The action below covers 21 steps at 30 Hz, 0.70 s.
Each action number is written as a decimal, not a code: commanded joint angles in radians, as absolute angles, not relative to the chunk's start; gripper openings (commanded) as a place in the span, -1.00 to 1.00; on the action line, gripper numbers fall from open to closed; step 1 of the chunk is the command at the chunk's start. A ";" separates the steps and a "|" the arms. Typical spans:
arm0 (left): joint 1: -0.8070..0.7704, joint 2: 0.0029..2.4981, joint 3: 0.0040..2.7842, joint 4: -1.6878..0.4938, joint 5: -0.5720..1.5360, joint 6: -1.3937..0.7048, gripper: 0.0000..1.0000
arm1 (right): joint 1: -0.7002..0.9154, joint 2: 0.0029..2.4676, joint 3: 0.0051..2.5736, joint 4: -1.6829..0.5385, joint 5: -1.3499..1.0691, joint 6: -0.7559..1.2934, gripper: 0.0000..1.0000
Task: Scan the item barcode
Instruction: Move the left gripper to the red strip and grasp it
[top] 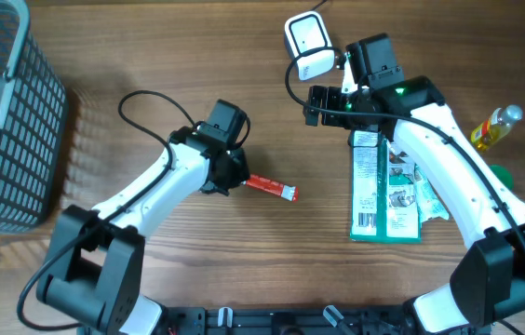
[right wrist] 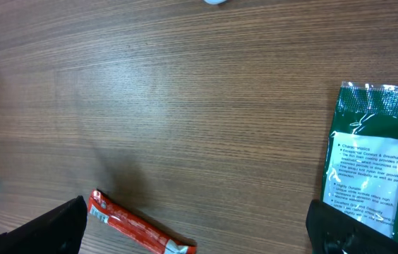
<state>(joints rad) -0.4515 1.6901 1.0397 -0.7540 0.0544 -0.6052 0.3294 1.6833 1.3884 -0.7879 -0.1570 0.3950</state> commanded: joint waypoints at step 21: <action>-0.469 1.839 1.032 -0.554 0.010 -0.618 -0.87 | 0.333 1.685 1.396 -0.785 -0.173 0.396 0.99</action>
